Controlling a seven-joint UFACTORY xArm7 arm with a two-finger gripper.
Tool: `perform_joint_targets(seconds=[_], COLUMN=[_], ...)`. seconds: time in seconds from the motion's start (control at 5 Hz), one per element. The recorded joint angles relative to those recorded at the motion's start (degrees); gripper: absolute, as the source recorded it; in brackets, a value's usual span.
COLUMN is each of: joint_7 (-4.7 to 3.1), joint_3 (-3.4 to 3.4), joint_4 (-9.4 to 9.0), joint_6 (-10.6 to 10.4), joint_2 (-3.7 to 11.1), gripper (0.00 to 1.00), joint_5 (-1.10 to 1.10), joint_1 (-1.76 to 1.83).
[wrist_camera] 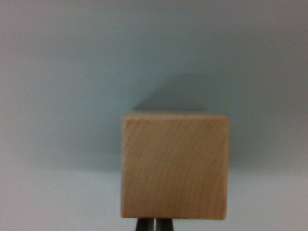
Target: Push wooden cube
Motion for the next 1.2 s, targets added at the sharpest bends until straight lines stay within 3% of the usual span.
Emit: perform_joint_targets(seconds=[0.2,0.4,0.6,0.8,1.0,1.2], joint_7=[0.00,-0.32,-0.32,-0.65,-0.65,-0.96], joint_3=[0.00,-0.41,-0.41,-0.82,-0.82,-1.21], joint_4=[0.00,2.72,2.72,5.43,5.43,8.06], joint_6=[0.0,0.9,0.9,1.8,1.8,2.6], joint_2=[0.00,1.86,1.86,3.71,3.71,5.50], gripper=[1.00,1.00,1.00,1.00,1.00,1.00], joint_5=[0.00,-0.39,-0.39,-0.78,-0.78,-1.15], joint_1=[0.00,-0.13,-0.13,-0.26,-0.26,-0.38])
